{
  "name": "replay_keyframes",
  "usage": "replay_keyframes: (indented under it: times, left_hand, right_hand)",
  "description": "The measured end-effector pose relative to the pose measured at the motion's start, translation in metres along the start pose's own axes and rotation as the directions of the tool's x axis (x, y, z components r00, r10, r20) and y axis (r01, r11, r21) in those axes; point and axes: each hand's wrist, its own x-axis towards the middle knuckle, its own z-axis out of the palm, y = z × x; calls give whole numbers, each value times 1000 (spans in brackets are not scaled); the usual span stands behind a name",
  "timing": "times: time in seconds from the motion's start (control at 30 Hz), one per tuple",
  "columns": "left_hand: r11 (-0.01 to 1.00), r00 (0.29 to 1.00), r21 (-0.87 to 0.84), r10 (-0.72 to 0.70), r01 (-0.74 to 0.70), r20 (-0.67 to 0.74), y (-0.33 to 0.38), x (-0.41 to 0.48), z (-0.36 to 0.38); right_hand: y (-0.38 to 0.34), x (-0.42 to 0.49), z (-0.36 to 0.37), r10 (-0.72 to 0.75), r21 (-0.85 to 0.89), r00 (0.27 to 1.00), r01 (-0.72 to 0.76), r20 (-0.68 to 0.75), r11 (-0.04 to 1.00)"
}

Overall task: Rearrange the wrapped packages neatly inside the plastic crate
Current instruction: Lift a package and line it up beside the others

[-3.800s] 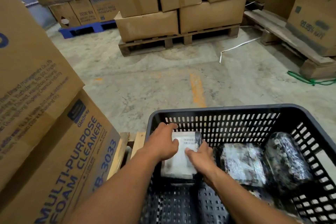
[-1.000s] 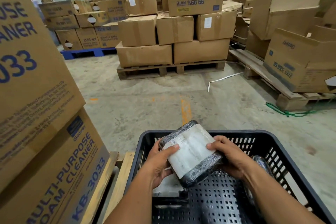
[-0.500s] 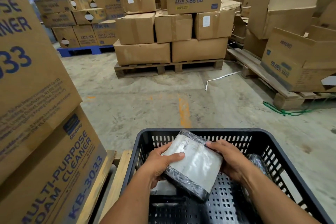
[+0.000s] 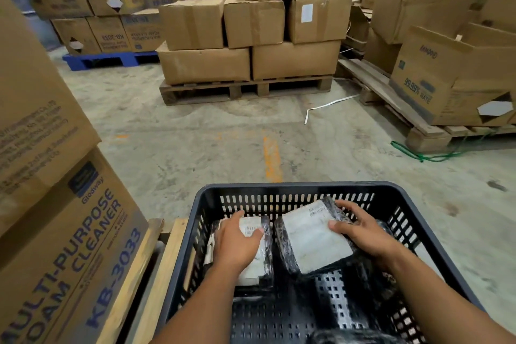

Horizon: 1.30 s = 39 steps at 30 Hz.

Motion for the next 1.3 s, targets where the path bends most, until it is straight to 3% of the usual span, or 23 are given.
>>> replay_keyframes:
  times: [0.1, 0.17, 0.27, 0.47, 0.63, 0.8, 1.07, 1.17, 1.3]
  left_hand:
    - [924, 993, 376, 21, -63, 115, -13, -4, 14]
    - [866, 985, 492, 10, -95, 174, -15, -5, 19]
    - [794, 976, 591, 17, -145, 217, -22, -3, 21]
    - [665, 966, 719, 15, -203, 259, -40, -1, 22]
    - [643, 970, 743, 0, -187, 245, -42, 1, 27]
    - [650, 973, 739, 4, -178, 231, -41, 2, 28]
    - [689, 977, 705, 21, -167, 212, -41, 0, 27]
    - [717, 980, 681, 24, -153, 196, -39, -1, 27]
    - [789, 986, 603, 16, -115, 168, -30, -2, 28]
  right_hand:
    - [21, 7, 3, -29, -129, 999, 24, -40, 991]
    - [37, 9, 14, -24, -205, 997, 7, -77, 979]
    - [63, 15, 37, 7, -170, 996, -21, -84, 985]
    - [109, 32, 63, 129, -4, 983, -131, -131, 991]
    - [122, 40, 72, 178, -235, 971, -212, -157, 949]
    - [121, 41, 76, 278, -330, 946, -318, -165, 889]
    - [60, 19, 70, -44, -323, 965, -43, -257, 945]
    - [39, 7, 52, -195, -449, 903, 3, -383, 894]
    - [32, -9, 20, -259, -570, 790, -136, -556, 810]
